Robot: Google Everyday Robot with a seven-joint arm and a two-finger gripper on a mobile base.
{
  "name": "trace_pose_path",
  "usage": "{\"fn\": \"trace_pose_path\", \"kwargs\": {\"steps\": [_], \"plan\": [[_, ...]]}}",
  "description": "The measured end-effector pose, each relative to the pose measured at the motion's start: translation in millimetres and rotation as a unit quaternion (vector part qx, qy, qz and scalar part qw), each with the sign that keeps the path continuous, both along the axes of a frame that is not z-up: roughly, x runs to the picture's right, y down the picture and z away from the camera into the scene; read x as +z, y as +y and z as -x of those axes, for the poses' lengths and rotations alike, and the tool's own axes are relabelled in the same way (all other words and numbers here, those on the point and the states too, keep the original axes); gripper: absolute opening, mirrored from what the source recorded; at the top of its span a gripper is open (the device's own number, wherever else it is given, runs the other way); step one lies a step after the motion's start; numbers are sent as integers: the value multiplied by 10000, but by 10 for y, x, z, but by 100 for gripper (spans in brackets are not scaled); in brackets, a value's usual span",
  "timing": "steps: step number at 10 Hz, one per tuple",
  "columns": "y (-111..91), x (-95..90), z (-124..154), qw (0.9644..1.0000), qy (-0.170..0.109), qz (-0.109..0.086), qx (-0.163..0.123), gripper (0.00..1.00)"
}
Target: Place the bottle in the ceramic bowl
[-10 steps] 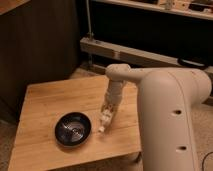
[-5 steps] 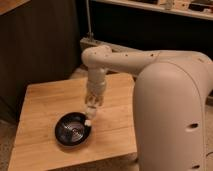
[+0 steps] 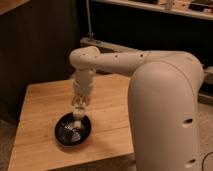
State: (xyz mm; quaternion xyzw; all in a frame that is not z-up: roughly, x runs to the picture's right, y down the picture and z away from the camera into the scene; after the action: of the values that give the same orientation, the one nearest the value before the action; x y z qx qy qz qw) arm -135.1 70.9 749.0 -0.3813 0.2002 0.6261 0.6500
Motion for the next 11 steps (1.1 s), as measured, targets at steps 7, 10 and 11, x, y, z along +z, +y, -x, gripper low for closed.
{"fn": "trace_pose_path", "kwargs": {"steps": [7,10,11], "plan": [[324,110,464,9901,-1281,-434,-373,38],[479,277,195,9766,-2086,-349,395,64],[501,310,144,9710,-2283,-344,615,64]]}}
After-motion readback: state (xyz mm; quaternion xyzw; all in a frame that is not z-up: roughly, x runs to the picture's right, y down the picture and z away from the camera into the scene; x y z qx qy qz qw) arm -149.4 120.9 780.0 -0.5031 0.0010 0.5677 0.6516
